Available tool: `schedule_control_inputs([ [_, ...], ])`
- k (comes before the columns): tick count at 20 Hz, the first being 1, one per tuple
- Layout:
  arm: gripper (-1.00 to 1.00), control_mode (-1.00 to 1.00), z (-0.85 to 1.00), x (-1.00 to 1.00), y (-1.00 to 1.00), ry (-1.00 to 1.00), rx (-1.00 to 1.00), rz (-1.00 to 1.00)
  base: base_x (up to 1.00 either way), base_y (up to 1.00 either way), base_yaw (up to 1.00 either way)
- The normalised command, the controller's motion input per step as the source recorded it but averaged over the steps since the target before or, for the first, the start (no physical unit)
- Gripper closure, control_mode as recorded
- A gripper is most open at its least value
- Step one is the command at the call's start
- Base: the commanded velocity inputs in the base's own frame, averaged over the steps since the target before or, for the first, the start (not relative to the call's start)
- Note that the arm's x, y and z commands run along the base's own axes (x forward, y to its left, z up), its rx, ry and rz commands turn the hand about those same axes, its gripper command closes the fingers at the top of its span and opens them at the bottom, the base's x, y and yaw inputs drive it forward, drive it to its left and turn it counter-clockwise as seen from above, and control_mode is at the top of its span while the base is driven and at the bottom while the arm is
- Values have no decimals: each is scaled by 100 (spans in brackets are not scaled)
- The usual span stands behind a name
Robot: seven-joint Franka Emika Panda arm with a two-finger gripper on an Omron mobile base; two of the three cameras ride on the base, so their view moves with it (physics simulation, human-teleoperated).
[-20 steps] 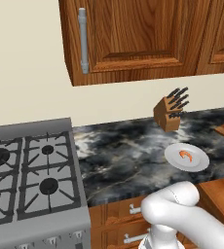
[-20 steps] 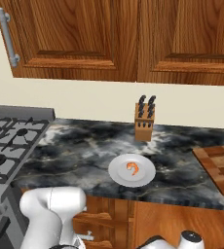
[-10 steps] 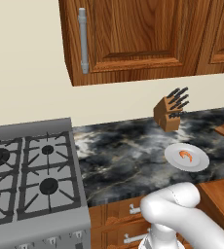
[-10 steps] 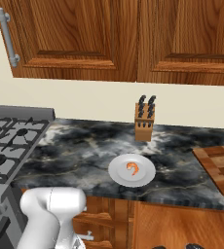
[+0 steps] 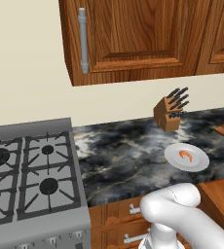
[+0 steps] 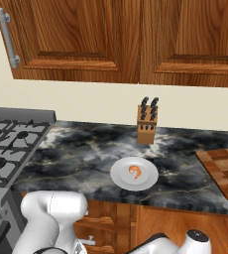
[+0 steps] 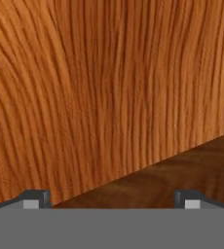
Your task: Pick up the knife from the drawer and place it on the cutting board. Then place the meat from the plate to the cutting board.
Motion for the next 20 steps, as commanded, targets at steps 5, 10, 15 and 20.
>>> schedule_control_inputs([
  [5, -100, -100, 37, 58, 3, 0, 2, -12, 0, 0, 0],
  [10, -100, -100, 29, 56, -2, -2, 4, -13, 0, 0, 0],
  [15, -100, -100, 2, 62, -37, -6, 10, -15, 0, 0, 0],
  [20, -100, -100, 0, 51, -48, -4, 6, -21, 0, 0, 0],
])
